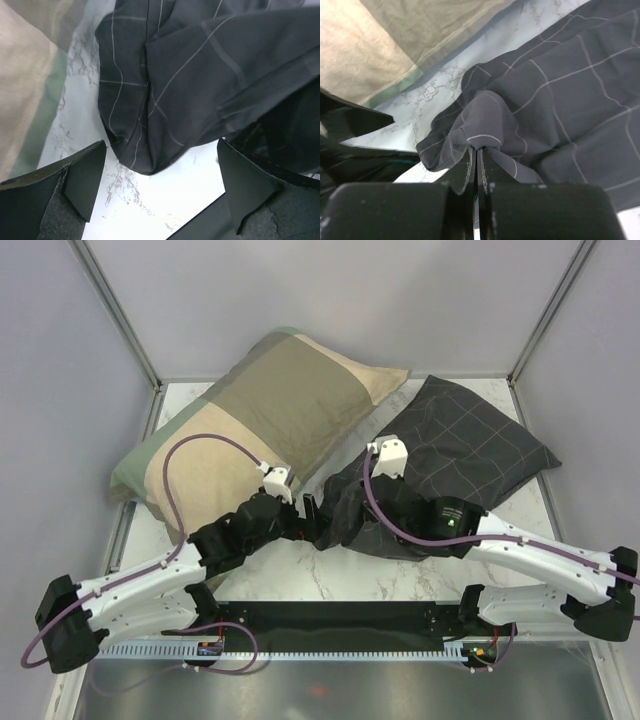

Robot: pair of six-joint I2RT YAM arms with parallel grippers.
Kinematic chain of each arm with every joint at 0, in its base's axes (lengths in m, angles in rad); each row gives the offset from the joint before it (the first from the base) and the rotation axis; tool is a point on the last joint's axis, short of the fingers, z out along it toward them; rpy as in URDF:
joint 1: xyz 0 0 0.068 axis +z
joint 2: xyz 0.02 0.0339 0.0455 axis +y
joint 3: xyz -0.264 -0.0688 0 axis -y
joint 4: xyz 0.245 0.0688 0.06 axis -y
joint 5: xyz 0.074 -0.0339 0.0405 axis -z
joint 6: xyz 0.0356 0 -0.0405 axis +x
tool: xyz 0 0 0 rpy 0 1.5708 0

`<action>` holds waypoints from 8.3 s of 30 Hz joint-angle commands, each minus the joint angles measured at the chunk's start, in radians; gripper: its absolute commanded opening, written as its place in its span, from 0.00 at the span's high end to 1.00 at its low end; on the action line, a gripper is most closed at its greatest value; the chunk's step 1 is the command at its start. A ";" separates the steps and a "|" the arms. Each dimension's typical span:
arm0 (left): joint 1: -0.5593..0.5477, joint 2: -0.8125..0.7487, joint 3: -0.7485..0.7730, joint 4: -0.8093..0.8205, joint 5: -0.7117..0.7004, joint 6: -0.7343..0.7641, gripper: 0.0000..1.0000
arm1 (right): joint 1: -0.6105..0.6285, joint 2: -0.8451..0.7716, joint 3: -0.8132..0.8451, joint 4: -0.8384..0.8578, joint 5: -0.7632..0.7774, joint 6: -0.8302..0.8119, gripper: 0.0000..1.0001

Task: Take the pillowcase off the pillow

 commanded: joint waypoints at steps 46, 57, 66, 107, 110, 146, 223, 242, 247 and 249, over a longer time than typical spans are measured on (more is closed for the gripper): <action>-0.060 0.470 0.170 0.359 0.253 0.086 0.98 | -0.073 -0.288 -0.254 -0.129 0.002 0.139 1.00; -0.103 0.180 0.051 0.310 0.354 0.012 0.98 | -0.283 -0.173 -0.430 0.045 -0.162 0.098 1.00; -0.240 0.148 -0.012 0.281 0.351 -0.051 0.98 | -0.501 0.013 -0.529 0.274 -0.303 0.066 1.00; -0.345 0.516 0.523 0.034 0.149 0.126 0.98 | -0.722 -0.153 -0.230 -0.041 -0.101 -0.105 1.00; -0.253 0.525 0.555 0.014 0.164 0.152 0.98 | -0.722 -0.196 -0.200 -0.097 -0.069 -0.108 1.00; 0.182 1.044 0.942 -0.158 0.153 0.253 0.98 | -0.604 -0.269 -0.119 -0.253 -0.168 -0.108 0.37; 0.042 0.725 0.465 0.042 -0.106 0.204 0.89 | -0.510 -0.214 -0.486 0.021 -0.256 0.062 1.00; 0.055 0.619 0.244 0.112 0.006 0.127 0.98 | -0.722 -0.216 -0.406 0.004 -0.277 -0.002 0.99; 0.009 0.700 0.259 0.167 0.054 0.080 0.98 | -0.719 -0.239 -0.334 -0.026 -0.354 -0.086 0.62; -0.001 0.728 0.270 0.183 0.064 0.071 0.98 | -0.711 -0.269 -0.316 -0.025 -0.406 -0.103 0.42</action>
